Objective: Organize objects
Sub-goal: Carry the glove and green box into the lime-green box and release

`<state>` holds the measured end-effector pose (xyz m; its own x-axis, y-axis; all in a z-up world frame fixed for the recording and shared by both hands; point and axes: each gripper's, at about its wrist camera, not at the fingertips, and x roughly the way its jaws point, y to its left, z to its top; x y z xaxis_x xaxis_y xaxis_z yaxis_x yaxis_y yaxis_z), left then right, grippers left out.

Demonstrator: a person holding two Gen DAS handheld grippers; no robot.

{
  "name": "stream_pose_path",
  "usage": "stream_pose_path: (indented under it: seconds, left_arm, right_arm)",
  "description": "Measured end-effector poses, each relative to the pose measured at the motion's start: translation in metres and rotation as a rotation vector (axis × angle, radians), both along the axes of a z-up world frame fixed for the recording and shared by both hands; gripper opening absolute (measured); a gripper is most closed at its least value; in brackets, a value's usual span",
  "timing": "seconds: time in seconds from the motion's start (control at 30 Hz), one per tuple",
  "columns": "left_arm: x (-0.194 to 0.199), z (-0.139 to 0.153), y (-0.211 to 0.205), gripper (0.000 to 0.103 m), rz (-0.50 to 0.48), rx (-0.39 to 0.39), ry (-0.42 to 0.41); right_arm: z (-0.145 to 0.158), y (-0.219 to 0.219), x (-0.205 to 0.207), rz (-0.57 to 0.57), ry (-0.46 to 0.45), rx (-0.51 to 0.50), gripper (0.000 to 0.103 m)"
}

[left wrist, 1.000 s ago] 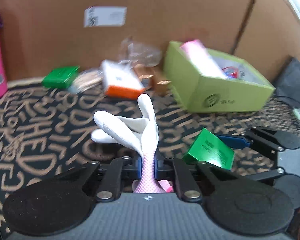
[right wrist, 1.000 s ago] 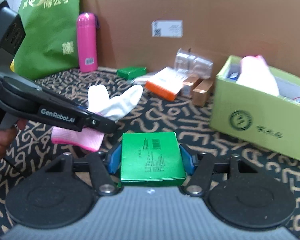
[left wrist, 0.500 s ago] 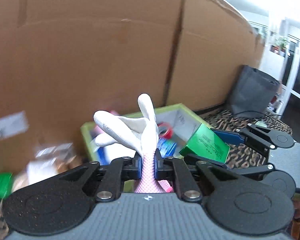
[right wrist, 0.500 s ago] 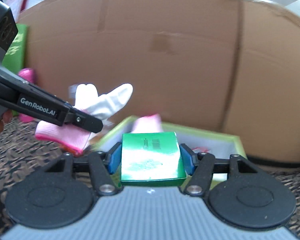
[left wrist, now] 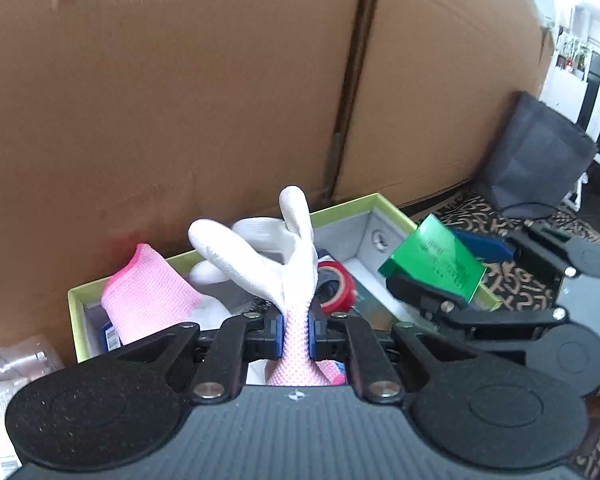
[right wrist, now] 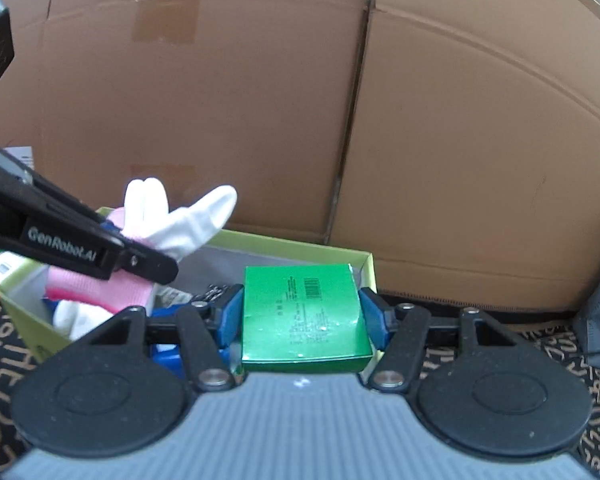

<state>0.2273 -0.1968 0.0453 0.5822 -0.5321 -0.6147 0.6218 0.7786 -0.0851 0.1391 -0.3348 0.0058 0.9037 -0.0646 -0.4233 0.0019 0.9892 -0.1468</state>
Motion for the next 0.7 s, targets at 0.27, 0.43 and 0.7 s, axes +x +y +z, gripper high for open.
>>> stream_pose_path:
  seconds: [0.27, 0.43, 0.7]
  left_arm:
    - [-0.008, -0.018, 0.017, 0.086, 0.084, -0.054, -0.025]
    - [-0.015, -0.014, 0.035, 0.087, 0.107, -0.063, -0.022]
    - [-0.065, 0.011, 0.08, 0.088, 0.192, -0.131, -0.053]
  right_arm:
    - [-0.027, -0.001, 0.008, 0.018, 0.039, 0.006, 0.085]
    - [-0.019, 0.003, -0.01, 0.005, 0.008, 0.026, 0.091]
    - [0.022, 0.035, -0.047, 0.024, -0.116, 0.002, 0.103]
